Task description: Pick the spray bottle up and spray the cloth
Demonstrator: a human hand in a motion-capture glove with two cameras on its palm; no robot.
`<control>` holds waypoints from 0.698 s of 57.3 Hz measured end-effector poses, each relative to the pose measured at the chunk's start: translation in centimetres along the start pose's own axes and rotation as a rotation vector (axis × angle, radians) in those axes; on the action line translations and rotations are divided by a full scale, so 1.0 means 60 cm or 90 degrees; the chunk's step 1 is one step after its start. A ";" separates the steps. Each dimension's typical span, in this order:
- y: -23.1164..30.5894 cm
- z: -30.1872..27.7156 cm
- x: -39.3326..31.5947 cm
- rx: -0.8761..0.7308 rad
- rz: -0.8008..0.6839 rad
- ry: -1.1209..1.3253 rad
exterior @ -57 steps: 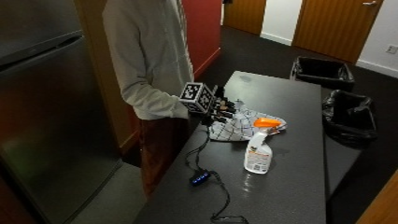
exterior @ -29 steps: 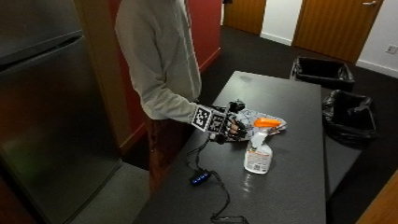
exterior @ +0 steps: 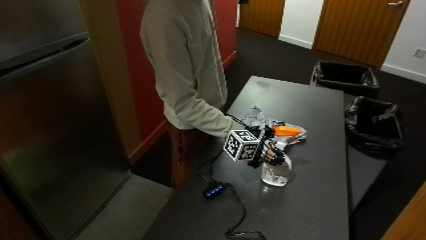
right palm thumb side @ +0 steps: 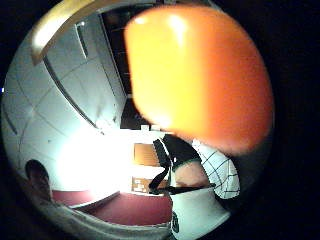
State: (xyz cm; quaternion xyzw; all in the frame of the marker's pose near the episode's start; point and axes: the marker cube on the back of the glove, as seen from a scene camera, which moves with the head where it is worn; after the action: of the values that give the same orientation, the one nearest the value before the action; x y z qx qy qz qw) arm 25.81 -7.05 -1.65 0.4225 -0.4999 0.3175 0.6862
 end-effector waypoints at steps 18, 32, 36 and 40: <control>-0.057 0.033 -0.014 0.016 0.016 -0.010; -0.091 0.079 -0.028 -0.029 -0.010 0.019; -0.084 0.111 -0.032 -0.095 -0.035 0.059; -0.059 0.140 -0.050 -0.231 -0.070 0.137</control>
State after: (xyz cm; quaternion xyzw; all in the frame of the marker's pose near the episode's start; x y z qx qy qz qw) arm 24.43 -16.19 -4.26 0.2824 -0.4487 0.2277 0.8167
